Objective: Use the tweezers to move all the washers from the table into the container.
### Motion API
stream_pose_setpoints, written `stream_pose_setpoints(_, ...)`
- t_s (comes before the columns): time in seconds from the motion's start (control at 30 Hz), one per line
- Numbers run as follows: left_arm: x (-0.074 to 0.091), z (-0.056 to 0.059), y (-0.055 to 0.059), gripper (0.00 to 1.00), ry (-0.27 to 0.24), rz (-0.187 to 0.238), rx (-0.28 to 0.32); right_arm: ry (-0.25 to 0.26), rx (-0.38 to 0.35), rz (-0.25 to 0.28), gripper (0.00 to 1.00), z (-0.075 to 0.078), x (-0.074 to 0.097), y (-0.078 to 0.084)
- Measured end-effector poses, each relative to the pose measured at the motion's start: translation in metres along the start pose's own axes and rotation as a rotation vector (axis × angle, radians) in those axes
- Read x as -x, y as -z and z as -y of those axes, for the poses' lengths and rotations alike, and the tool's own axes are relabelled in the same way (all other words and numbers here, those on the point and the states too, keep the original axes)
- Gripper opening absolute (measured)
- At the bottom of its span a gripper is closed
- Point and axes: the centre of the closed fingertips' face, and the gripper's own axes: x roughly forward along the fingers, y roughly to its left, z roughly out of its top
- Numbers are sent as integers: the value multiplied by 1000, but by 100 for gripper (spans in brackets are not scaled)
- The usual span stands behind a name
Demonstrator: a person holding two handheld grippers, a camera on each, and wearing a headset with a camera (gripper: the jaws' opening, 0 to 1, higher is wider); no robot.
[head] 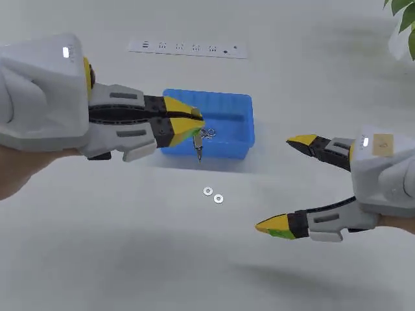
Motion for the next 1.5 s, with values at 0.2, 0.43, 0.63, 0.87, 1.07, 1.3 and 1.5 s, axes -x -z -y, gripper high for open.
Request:
stream_pose_setpoints(0.2, -3, 16, 11, 6, 16, 34, 25, -13, -6, -14, 97, -11, -3, 8)
stream_pose_setpoints(0.43, -10, 36, 29, 5, 44, 28, 43, -33, -29, -21, 100, -16, -8, 14)
stream_pose_setpoints(0.63, -18, 42, 39, 5, 60, 11, 57, -42, -44, -21, 100, -18, -16, 18)
stream_pose_setpoints(0.87, -29, 43, 41, 5, 59, 14, 62, -51, -66, -19, 100, -23, -19, 22)
stream_pose_setpoints(1.07, -31, 42, 40, 5, 64, 18, 62, -38, -76, -24, 100, -22, -18, 28)
stream_pose_setpoints(1.3, -36, 42, 43, 5, 68, 14, 61, -28, -102, -19, 100, -22, -16, 30)
stream_pose_setpoints(1.5, -38, 41, 46, 5, 75, 11, 65, -28, -110, -24, 99, -22, -17, 33)
